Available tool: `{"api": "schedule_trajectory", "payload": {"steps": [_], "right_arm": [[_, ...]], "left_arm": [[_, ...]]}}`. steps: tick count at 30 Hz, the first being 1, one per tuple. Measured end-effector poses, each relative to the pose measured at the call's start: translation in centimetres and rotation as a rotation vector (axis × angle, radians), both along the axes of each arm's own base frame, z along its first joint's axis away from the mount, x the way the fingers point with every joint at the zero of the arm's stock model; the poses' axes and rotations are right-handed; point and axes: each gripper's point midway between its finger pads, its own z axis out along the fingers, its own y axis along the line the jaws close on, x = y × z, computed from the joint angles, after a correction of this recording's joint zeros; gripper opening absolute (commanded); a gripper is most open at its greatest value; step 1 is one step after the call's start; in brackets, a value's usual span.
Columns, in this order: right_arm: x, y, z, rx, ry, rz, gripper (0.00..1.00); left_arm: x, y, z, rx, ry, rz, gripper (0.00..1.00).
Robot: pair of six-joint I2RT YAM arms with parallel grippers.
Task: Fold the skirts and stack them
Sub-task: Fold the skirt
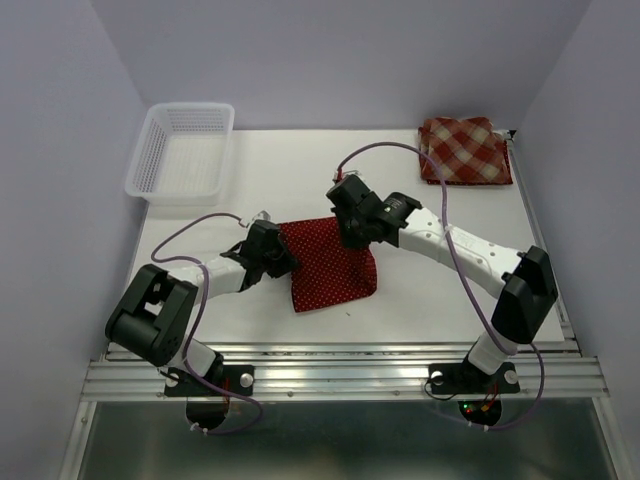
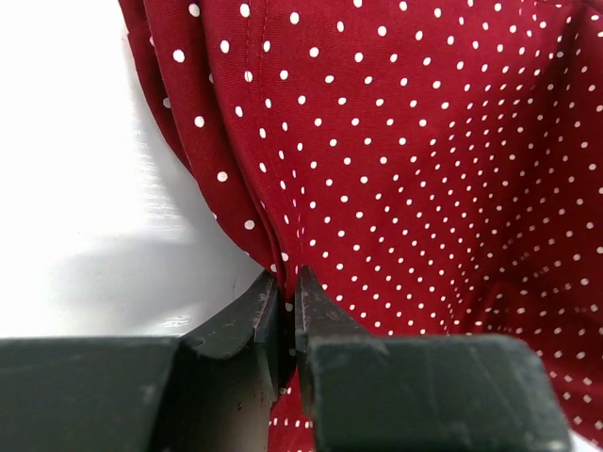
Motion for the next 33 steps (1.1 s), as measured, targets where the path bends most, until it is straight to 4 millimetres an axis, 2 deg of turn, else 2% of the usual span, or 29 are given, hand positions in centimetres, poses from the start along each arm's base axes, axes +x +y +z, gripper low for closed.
{"api": "schedule_trajectory", "payload": {"steps": [5, 8, 13, 21, 27, 29, 30, 33], "right_arm": [[-0.4, 2.3, 0.1, 0.086, 0.011, 0.014, 0.01], [-0.4, 3.3, -1.1, 0.084, 0.032, 0.016, 0.01], [-1.0, 5.0, -4.4, 0.054, 0.096, 0.036, 0.01], [-1.6, 7.5, -6.4, 0.104, 0.152, 0.069, 0.02], [-1.7, 8.7, -8.3, 0.114, 0.188, 0.071, 0.02], [-1.9, 9.3, -8.7, 0.128, 0.201, 0.083, 0.05], [-1.9, 9.4, -8.7, 0.133, 0.205, 0.087, 0.09], [-2.1, 10.1, -8.9, 0.151, 0.212, 0.095, 0.12]], "left_arm": [[-0.1, 0.0, 0.2, -0.01, -0.007, 0.005, 0.17], [-0.1, -0.1, 0.2, -0.014, -0.009, 0.007, 0.17], [-0.3, 0.0, -0.1, -0.013, -0.003, 0.009, 0.17], [-0.4, 0.1, -0.2, -0.014, 0.0, 0.01, 0.18], [-0.4, -0.2, 0.0, -0.019, -0.004, 0.008, 0.18], [-0.4, -0.2, 0.0, -0.019, -0.004, 0.008, 0.18], [-0.4, -0.2, 0.0, -0.02, -0.004, 0.008, 0.18], [-0.4, -0.2, 0.0, -0.022, -0.003, 0.009, 0.17]]}}
